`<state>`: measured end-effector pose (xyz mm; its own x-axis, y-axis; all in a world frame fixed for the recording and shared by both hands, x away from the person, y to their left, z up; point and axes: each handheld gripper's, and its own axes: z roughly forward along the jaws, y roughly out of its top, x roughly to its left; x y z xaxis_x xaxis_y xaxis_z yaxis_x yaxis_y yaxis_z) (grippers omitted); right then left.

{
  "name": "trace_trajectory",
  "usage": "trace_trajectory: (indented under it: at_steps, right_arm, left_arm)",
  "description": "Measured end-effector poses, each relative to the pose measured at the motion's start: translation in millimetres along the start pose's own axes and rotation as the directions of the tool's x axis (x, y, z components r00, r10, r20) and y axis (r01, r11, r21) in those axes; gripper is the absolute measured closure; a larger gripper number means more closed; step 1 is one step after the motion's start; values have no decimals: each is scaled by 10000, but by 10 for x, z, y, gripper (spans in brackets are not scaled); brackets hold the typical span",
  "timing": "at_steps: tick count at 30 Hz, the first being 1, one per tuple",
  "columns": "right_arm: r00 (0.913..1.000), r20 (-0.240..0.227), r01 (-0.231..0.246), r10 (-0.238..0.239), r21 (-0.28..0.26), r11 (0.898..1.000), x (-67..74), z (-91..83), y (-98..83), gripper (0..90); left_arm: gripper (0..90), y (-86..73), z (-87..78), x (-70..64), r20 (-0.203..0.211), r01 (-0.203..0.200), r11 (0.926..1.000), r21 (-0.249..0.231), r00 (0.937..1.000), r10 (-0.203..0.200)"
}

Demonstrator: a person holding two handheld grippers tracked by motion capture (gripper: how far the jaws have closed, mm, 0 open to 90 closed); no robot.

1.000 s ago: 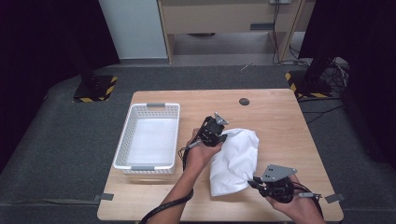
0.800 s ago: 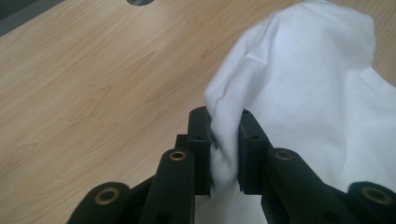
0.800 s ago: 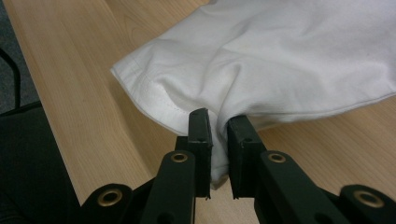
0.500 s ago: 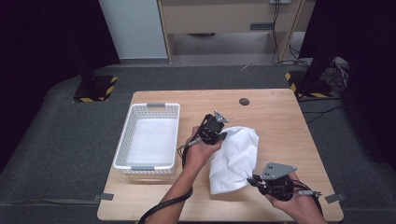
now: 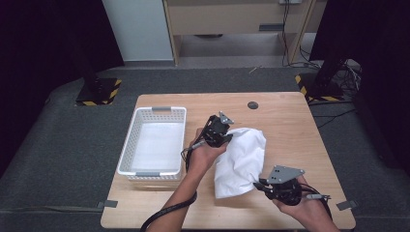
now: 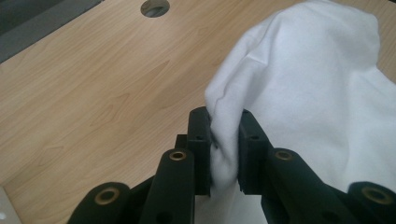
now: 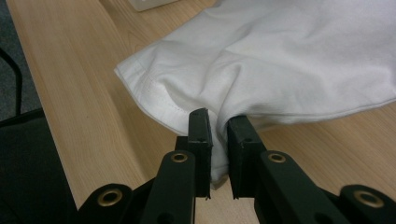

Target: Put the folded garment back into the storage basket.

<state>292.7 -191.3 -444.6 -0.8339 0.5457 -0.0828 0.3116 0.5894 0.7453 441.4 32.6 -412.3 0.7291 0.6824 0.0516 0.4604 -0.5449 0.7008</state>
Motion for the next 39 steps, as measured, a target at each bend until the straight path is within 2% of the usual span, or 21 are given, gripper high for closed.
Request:
trace_trajectory:
  at_steps: [11, 27, 34, 39]
  right_arm:
    - [10000, 42, 76, -76, -58, 10000, -11, -14, 70, 811]
    - [9998, -16, 202, -203, -146, 9997, 14, -39, 201, 811]
    - [9993, -123, 356, -357, -145, 9993, 36, -30, 285, 811]
    - [9986, -223, 470, -474, -147, 9988, 7, 6, 333, 811]
  left_arm:
    - [792, 31, -57, 42, -8, 81, 9998, -178, 10000, -81]
    - [793, 107, -160, 56, -168, -72, 9999, -77, 9998, 70]
    - [793, 114, -261, 96, -293, -46, 9999, -95, 9996, 43]
    - [793, 104, -297, 179, -388, 71, 9999, -83, 9992, -74]
